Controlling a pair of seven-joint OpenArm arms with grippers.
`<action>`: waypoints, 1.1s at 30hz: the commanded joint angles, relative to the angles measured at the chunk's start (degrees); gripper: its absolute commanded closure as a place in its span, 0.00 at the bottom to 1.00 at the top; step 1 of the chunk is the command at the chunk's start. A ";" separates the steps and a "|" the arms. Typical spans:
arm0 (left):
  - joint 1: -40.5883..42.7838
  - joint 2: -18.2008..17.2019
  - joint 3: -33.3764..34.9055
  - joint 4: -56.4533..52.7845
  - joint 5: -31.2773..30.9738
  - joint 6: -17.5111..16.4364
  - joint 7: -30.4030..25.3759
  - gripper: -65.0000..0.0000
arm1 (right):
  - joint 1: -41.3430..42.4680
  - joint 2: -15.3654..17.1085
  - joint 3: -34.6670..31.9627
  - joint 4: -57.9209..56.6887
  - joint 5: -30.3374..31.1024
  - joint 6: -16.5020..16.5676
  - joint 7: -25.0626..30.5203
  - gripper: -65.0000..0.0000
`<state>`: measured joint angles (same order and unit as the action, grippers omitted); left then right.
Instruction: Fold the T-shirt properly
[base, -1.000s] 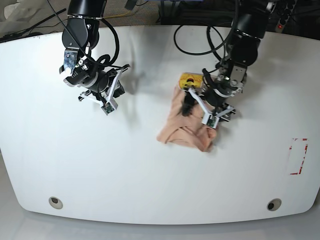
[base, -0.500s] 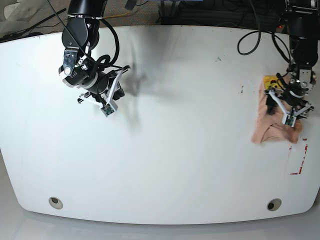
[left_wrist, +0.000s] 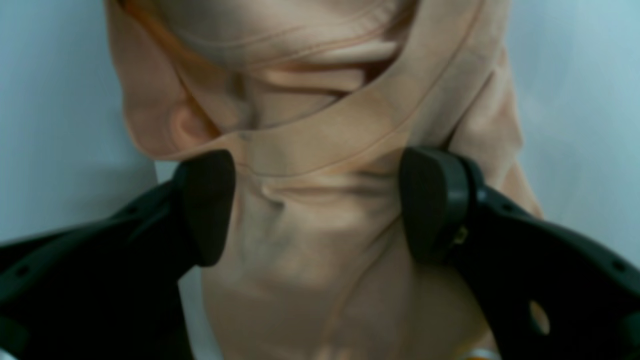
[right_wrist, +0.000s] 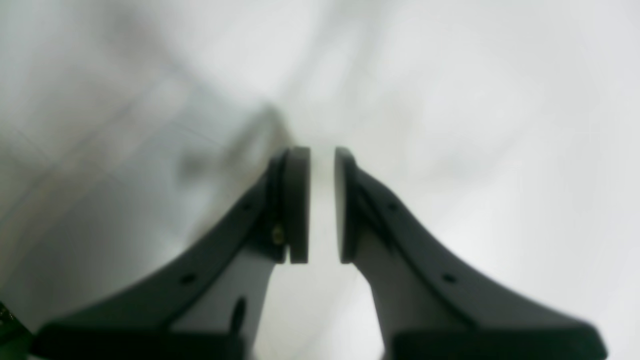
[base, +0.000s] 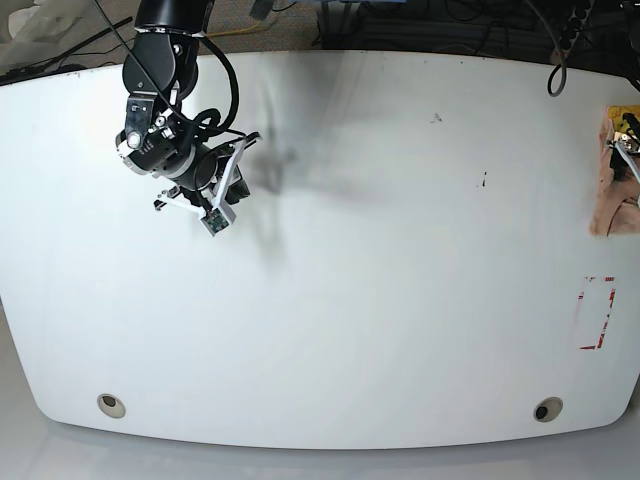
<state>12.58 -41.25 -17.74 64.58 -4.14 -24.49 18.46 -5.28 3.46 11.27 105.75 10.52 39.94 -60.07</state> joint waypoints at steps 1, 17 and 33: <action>0.04 -1.25 -3.05 2.90 0.93 -1.22 1.01 0.26 | 0.75 0.10 0.12 1.28 0.60 0.06 1.22 0.89; -1.37 8.07 -6.22 20.74 1.20 -2.37 -6.46 0.26 | 1.19 2.12 -0.15 -0.04 -4.33 0.06 11.59 0.89; 2.06 23.36 14.62 22.68 1.20 18.56 -27.38 0.25 | 1.19 1.77 9.08 -14.11 -16.99 -5.09 53.35 0.89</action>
<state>13.58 -17.96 -2.74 84.16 -2.59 -7.27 -7.05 -4.84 4.64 19.05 91.22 -7.38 34.85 -9.04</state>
